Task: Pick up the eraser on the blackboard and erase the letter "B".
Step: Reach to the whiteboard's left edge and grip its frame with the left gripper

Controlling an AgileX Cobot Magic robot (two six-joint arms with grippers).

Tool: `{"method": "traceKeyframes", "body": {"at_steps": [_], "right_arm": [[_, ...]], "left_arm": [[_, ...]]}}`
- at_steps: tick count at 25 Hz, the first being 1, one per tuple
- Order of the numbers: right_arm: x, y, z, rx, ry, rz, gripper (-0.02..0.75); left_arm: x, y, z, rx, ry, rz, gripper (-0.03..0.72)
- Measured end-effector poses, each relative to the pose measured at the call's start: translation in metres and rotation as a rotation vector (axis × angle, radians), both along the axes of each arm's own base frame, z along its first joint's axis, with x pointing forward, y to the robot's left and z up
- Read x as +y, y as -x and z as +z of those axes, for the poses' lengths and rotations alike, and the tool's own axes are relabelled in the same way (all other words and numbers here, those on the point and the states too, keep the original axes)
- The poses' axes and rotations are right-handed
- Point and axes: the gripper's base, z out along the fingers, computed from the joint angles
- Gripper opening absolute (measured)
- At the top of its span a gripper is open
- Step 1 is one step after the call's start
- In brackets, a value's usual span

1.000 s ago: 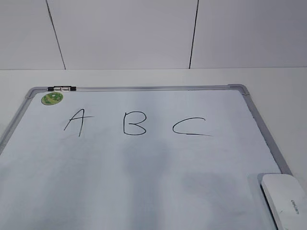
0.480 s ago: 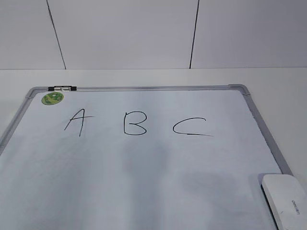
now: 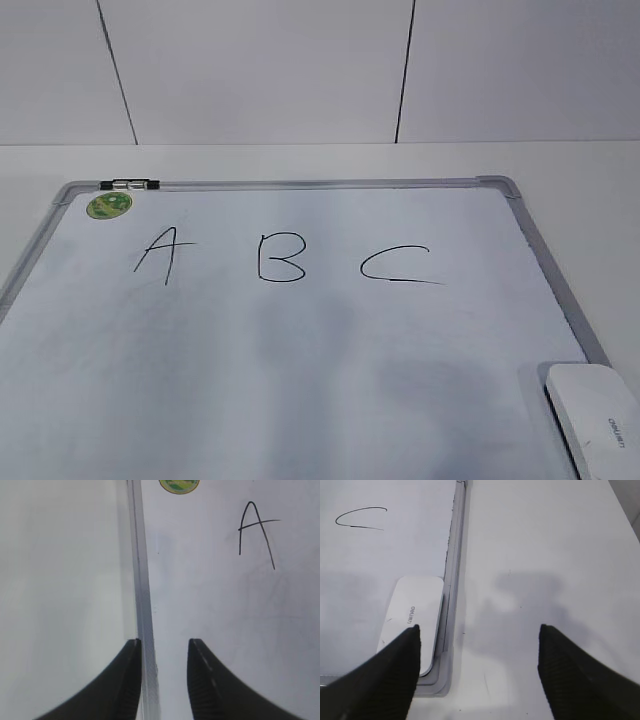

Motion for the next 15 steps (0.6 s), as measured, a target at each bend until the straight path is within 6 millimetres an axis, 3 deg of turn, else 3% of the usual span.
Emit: {"method": "traceKeyframes", "body": {"at_steps": [9,15], "right_arm": [[0.000,0.000,0.000,0.000,0.000,0.000,0.547],[0.000,0.000,0.000,0.000,0.000,0.000,0.547]], "left_arm": [[0.001,-0.043,0.002,0.296,0.027,-0.035,0.239],[0.009,-0.079,-0.019,0.416,0.006,-0.033,0.239]]}}
